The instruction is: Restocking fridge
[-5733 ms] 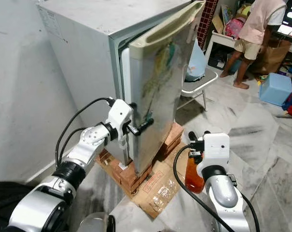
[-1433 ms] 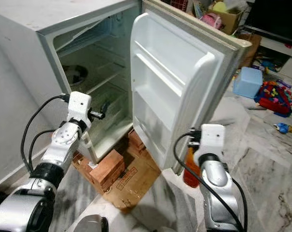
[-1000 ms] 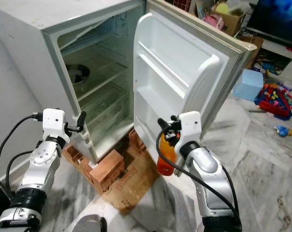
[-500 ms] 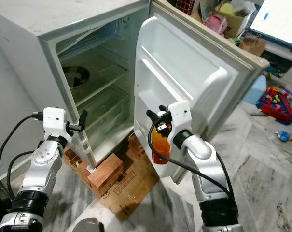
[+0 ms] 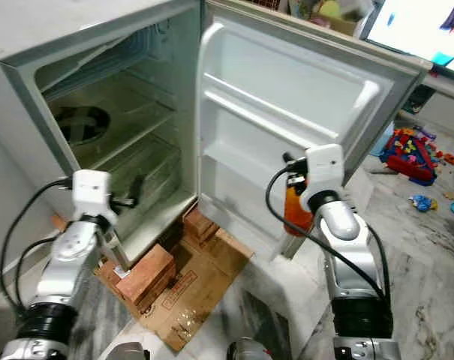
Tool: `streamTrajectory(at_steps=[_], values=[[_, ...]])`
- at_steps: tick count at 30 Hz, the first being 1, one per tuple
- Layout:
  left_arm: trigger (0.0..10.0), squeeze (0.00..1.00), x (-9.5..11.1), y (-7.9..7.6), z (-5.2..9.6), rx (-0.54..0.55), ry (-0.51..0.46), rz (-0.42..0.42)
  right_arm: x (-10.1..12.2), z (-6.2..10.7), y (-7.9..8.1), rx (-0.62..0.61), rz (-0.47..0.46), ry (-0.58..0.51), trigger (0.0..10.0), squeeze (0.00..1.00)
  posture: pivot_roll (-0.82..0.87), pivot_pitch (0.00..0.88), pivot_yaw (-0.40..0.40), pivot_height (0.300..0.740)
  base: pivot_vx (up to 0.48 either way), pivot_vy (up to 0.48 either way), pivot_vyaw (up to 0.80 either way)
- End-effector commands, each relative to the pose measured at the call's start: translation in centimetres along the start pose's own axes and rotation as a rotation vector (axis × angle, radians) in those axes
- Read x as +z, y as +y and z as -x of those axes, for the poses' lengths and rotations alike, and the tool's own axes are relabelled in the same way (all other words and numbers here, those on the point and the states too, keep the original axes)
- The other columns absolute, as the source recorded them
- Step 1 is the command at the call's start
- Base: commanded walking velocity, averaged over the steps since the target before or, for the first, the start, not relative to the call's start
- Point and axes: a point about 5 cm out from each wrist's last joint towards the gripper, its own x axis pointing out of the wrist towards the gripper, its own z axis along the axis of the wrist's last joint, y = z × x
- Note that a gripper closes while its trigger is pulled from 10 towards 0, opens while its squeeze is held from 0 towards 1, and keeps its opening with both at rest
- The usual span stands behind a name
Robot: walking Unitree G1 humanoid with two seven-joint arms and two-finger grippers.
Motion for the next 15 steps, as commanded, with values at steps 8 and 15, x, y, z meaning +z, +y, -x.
streamTrajectory(at_steps=[8,15], values=[[10.0,0.00,0.7,-1.3,-0.3,-0.067,-0.017,-0.018,0.7,0.4,2.3,0.074,-0.032,-0.060,10.0,0.00,0.07,0.000,-0.066,0.740,0.000,0.000,0.00],[10.0,0.00,0.8,-0.5,-0.1,-0.062,-0.015,-0.026,0.0,1.7,4.2,0.082,-0.079,-0.057,10.0,0.00,0.06,0.000,-0.052,0.740,0.000,-0.373,0.00]])
